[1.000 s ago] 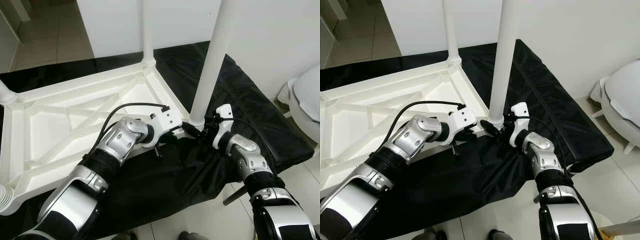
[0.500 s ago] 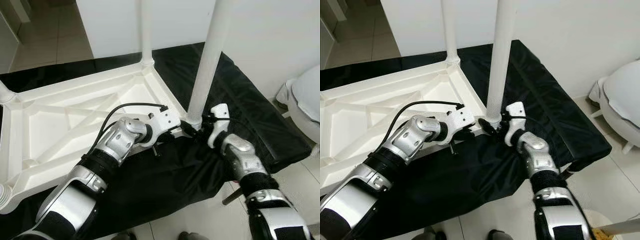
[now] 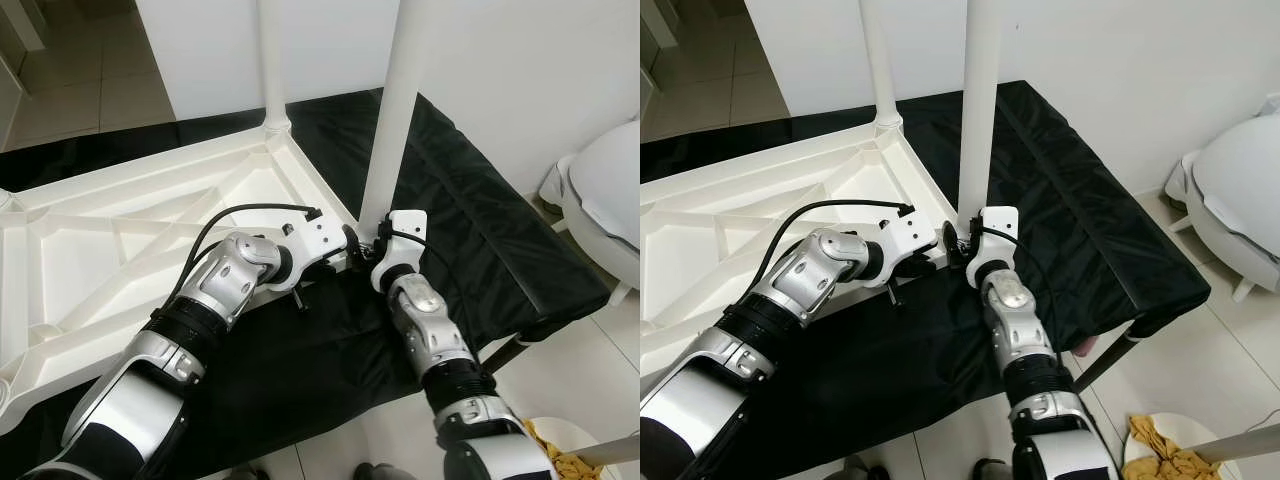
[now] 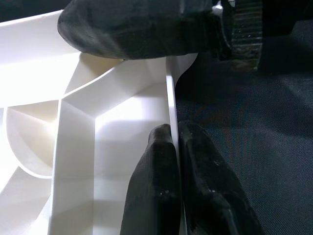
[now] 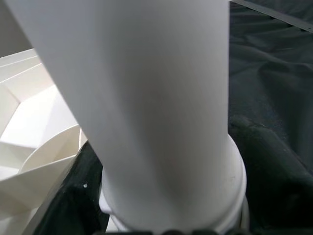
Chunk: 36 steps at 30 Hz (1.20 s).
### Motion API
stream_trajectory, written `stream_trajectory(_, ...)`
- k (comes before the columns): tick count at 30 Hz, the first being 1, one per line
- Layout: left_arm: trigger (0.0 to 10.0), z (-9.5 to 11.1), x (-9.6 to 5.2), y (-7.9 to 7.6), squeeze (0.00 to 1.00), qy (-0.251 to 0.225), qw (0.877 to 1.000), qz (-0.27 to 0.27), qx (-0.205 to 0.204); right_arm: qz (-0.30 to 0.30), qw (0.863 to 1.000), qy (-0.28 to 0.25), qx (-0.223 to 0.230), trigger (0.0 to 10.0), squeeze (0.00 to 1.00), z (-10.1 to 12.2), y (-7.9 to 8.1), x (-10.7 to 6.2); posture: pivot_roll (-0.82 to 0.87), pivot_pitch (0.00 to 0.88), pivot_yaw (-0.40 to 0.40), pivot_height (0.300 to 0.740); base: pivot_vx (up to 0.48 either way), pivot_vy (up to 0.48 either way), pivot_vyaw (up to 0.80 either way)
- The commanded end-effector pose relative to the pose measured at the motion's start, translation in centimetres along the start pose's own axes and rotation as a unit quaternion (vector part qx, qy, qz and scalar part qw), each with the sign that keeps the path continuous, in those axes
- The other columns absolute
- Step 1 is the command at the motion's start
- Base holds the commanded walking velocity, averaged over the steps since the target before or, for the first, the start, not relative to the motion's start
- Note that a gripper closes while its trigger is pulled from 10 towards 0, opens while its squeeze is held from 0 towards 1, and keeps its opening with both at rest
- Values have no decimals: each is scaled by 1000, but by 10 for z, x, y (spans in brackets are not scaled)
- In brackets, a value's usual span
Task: Building children table
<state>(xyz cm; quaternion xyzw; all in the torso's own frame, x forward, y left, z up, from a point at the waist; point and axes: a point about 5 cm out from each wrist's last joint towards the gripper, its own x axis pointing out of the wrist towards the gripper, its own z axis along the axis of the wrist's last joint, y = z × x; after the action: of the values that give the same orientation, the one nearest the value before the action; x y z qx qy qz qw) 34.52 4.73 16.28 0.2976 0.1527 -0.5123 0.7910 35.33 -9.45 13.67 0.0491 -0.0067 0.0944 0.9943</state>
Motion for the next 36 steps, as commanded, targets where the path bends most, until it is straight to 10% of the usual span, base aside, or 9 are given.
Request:
stream_trajectory(1, 10000, 4, 7, -15, 0, -3, 999, -50, 16, -15, 997, 65, 34, 10000, 0, -26, 6, -6, -59, 73, 49, 740, 0, 0, 0)
stream_trajectory(2, 10000, 4, 7, -15, 0, -3, 999, -49, 16, -12, 997, 66, 35, 10000, 0, -26, 8, -7, -59, 73, 48, 740, 0, 0, 0)
stream_trajectory(3, 10000, 4, 7, -15, 0, -3, 999, -49, 16, -12, 997, 66, 37, 10000, 1000, -26, 9, -8, -59, 74, 47, 740, 0, 0, 0)
stream_trajectory(9, 10000, 4, 7, -14, 0, -3, 999, -48, 16, -14, 999, 52, 5, 10000, 1000, -22, -2, -9, -59, 73, 46, 740, 0, 0, 0)
stream_trajectory(10, 10000, 4, 7, -14, 0, -3, 999, -48, 15, -12, 999, 51, -8, 10000, 224, -21, -6, -9, -60, 75, 46, 740, 0, 0, 0)
stream_trajectory(11, 10000, 4, 7, -14, 0, -3, 999, -48, 15, -12, 999, 51, -8, 10000, 224, -21, -6, -9, -60, 75, 46, 740, 0, 0, 0)
stream_trajectory(12, 10000, 4, 6, -13, 0, -3, 999, -48, 15, -7, 999, 47, -16, 10000, 0, -18, -11, -8, -60, 75, 47, 740, 0, 0, 0)
stream_trajectory(36, 10000, 8, 5, -13, 0, -3, 998, -53, 22, 254, 961, 11, -109, 10000, 0, 18, -41, 1, -46, 89, 69, 740, 0, 0, 0)
